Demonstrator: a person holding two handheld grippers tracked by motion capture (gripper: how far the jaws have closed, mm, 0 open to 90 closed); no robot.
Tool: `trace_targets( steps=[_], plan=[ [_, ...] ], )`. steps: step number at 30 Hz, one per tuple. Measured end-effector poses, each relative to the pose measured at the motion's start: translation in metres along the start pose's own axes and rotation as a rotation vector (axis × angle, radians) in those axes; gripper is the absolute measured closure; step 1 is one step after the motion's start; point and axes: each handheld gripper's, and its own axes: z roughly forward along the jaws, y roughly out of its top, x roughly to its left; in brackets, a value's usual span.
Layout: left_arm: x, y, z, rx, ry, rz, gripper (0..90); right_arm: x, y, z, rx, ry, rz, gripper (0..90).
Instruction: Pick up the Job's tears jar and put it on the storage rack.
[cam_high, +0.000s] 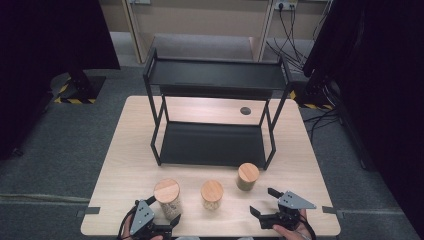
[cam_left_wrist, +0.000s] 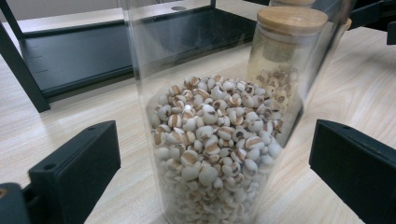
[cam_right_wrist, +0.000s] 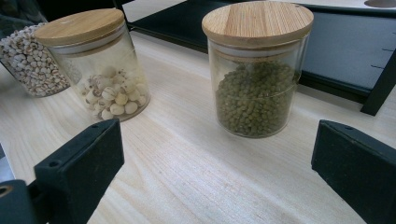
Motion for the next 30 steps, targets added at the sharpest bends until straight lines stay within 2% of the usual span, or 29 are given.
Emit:
trace_targets(
  steps=[30],
  plan=[
    [-0.0002, -0.0014, -0.0003, -0.013, 0.005, -0.011, 2.2, -0.0002, -0.0001, 0.0005, 0.004, -0.002, 0.006, 2.8]
  ],
)
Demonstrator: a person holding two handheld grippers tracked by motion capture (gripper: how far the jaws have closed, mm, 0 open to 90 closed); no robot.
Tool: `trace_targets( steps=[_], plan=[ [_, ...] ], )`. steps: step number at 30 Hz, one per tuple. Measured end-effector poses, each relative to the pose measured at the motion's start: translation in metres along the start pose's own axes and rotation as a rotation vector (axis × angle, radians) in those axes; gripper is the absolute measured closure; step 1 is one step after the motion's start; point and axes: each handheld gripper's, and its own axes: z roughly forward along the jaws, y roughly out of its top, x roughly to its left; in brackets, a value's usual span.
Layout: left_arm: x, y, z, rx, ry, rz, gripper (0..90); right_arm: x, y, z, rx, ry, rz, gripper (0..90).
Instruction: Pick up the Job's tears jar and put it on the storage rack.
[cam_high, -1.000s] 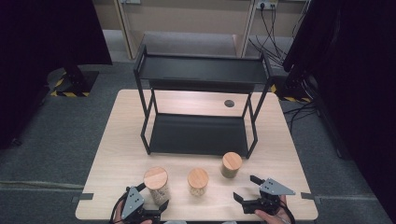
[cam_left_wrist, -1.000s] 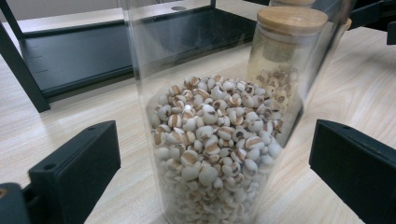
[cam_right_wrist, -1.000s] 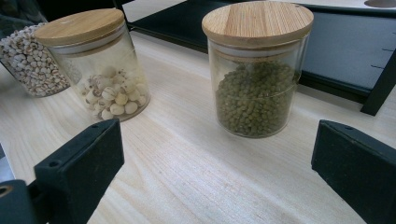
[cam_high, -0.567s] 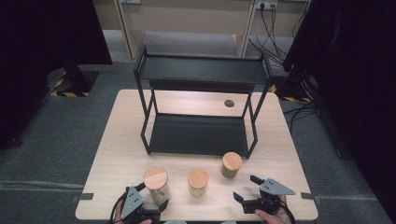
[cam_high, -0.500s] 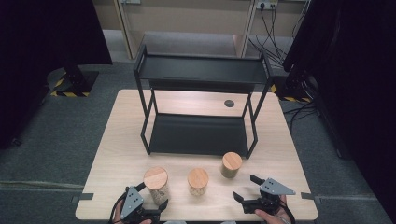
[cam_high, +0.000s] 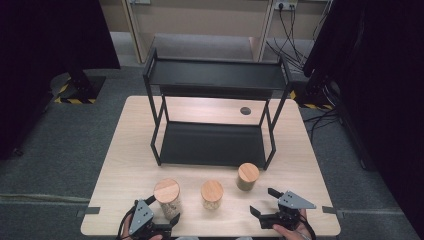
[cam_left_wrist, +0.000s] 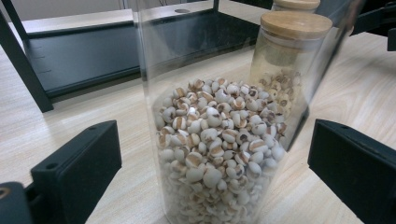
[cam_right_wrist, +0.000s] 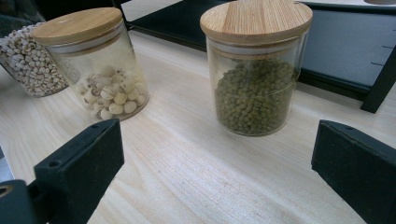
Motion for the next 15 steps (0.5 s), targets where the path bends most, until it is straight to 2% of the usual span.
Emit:
trace_targets(
  steps=[15],
  plan=[
    [-0.0004, 0.0042, 0.0044, -0.005, -0.001, -0.007, 2.3, -0.0005, 0.0, 0.0008, 0.001, 0.002, 0.004, 2.8]
  ],
)
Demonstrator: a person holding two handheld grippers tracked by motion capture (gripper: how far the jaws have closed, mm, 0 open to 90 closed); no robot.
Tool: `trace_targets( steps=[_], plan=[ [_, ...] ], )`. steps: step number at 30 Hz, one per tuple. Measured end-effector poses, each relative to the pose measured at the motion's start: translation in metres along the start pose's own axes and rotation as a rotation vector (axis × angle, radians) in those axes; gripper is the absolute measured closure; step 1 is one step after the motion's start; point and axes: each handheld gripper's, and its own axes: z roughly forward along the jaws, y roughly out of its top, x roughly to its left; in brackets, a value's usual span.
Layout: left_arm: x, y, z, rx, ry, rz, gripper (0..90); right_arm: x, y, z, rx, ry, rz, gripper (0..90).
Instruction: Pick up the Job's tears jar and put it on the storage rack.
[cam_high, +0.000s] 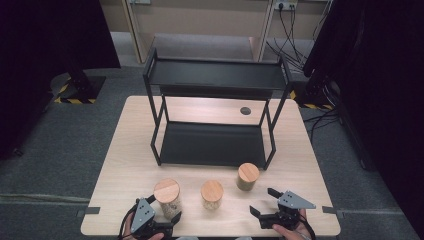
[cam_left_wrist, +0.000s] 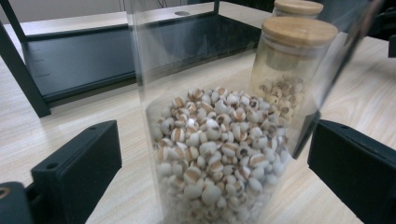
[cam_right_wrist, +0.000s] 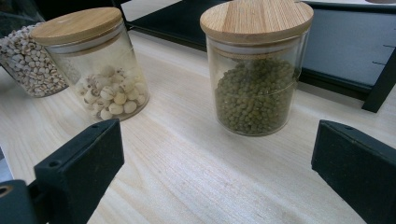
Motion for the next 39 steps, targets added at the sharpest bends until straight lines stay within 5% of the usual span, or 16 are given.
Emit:
trace_targets(
  steps=[13, 23, 39],
  plan=[
    [0.003, 0.008, 0.006, 0.018, -0.02, 0.013, 7.5, 0.0, 0.0, 0.002, 0.005, 0.001, 0.004, 2.8],
    [0.005, 0.009, 0.008, 0.02, -0.027, 0.041, 24.1, -0.001, 0.0, 0.003, 0.008, 0.004, 0.001, 2.8],
    [0.003, 0.019, 0.013, 0.045, -0.023, 0.045, 25.3, -0.001, 0.0, 0.0, -0.01, 0.009, 0.004, 2.8]
  ],
)
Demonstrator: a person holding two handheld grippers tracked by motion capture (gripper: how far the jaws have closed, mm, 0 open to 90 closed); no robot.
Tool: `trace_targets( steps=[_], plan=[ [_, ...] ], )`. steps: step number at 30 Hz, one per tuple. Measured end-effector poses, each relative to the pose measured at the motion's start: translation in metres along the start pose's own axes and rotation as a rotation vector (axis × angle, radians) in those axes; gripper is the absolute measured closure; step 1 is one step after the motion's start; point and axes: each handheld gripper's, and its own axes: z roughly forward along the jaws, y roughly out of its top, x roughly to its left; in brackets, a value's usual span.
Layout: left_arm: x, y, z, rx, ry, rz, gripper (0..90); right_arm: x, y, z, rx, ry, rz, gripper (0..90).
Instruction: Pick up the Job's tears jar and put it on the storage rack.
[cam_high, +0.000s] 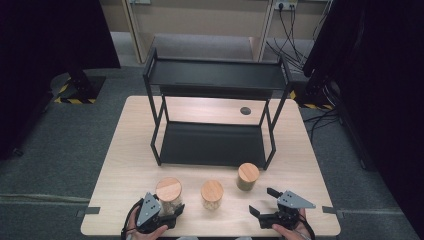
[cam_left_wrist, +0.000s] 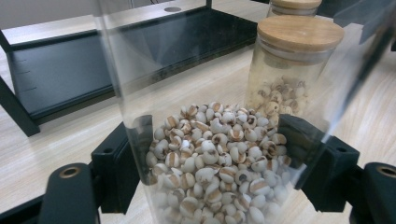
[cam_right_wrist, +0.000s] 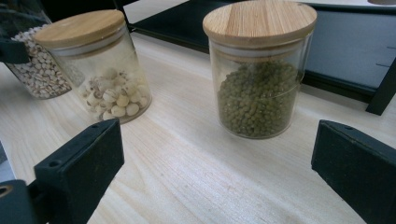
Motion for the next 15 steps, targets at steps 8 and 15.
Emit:
trace_targets(
  steps=[8, 15],
  plan=[
    [0.003, 0.006, 0.001, -0.005, 0.007, -0.008, 25.3, 0.0, 0.001, -0.001, 0.0, -0.003, -0.011, 2.8],
    [0.008, 0.015, 0.002, -0.009, 0.024, -0.006, 25.3, 0.0, 0.001, -0.002, 0.0, -0.004, -0.01, 2.8]
  ],
)
